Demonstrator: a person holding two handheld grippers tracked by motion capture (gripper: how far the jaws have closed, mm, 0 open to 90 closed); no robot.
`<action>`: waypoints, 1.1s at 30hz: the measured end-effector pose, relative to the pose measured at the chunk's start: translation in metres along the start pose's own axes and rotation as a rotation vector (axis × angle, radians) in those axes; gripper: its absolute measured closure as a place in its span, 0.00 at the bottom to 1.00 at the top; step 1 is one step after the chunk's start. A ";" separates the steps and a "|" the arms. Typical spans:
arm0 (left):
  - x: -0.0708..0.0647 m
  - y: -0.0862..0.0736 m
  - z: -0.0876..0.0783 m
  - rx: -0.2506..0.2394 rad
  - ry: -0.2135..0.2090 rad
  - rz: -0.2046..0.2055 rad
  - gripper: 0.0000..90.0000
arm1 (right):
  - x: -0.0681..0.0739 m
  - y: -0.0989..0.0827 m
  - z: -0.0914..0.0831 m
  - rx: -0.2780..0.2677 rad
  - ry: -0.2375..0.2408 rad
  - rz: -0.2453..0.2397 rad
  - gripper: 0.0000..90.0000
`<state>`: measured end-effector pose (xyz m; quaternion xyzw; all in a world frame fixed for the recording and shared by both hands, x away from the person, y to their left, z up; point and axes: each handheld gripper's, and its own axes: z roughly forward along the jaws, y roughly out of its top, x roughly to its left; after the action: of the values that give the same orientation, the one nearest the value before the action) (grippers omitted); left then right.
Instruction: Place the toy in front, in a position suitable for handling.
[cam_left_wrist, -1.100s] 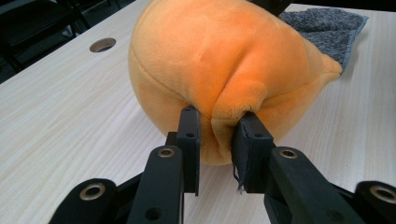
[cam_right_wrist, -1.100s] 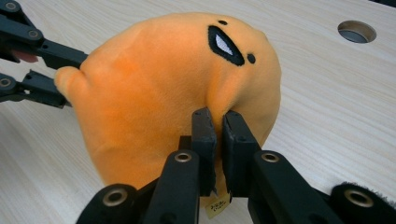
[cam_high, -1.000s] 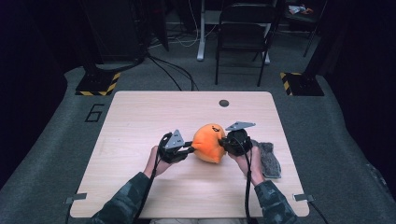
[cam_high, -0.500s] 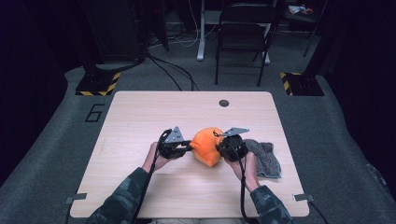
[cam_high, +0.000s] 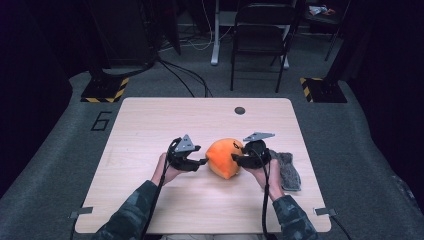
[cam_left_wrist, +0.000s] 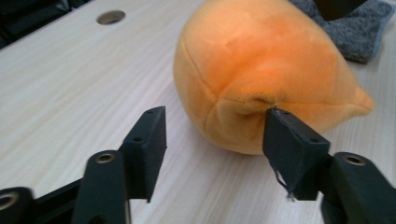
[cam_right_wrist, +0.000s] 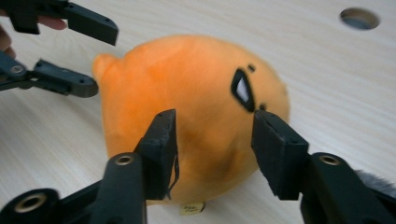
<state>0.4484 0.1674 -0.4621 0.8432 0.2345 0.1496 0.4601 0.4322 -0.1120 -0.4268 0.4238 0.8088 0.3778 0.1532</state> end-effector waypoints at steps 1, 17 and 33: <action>-0.001 0.001 -0.001 -0.006 0.009 -0.008 0.38 | -0.005 0.001 -0.002 -0.003 -0.006 -0.008 0.48; -0.014 0.001 0.014 0.044 0.036 -0.105 0.40 | -0.042 -0.006 0.031 0.036 0.075 0.074 0.36; -0.026 -0.007 0.019 0.026 0.053 -0.055 0.85 | -0.027 -0.012 0.044 0.059 0.115 0.044 0.88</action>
<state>0.4337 0.1434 -0.4795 0.8380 0.2714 0.1562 0.4468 0.4659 -0.1169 -0.4669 0.4235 0.8176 0.3807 0.0855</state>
